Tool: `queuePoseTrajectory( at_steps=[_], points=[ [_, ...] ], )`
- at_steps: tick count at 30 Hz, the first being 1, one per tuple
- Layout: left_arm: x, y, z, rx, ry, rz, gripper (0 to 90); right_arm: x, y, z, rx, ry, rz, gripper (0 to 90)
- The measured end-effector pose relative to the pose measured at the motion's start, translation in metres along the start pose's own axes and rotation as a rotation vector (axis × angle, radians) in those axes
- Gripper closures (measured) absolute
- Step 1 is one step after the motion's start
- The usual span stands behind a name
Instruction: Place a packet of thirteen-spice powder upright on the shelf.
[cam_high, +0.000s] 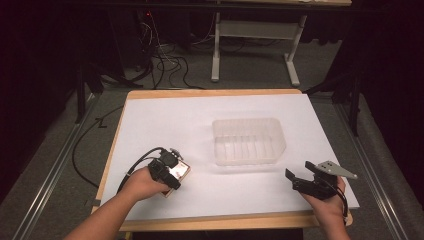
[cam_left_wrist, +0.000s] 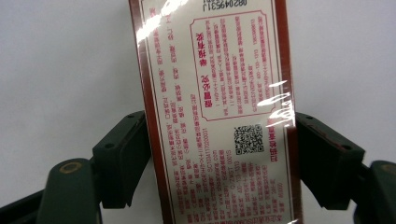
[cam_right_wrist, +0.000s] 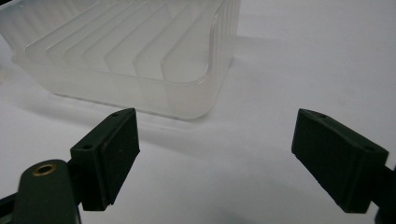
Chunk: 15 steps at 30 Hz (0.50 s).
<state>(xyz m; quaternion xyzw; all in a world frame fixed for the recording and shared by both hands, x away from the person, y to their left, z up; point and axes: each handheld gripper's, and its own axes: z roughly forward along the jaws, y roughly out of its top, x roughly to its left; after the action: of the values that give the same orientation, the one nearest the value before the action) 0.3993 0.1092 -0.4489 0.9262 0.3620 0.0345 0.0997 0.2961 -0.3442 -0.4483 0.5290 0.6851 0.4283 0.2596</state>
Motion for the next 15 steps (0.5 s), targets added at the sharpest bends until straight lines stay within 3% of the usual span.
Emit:
queuePoseTrajectory(
  at_steps=[7,15],
  points=[
    [0.0002,0.0008,-0.0011,0.003,-0.003,0.003,29.3,-0.0006,-0.0002,-0.0001,-0.002,-0.001,0.003,15.3],
    [0.0008,-0.0016,-0.0052,-0.027,0.006,-0.001,31.4,-0.0017,-0.0003,-0.0005,-0.004,0.001,0.004,15.6]
  ],
)
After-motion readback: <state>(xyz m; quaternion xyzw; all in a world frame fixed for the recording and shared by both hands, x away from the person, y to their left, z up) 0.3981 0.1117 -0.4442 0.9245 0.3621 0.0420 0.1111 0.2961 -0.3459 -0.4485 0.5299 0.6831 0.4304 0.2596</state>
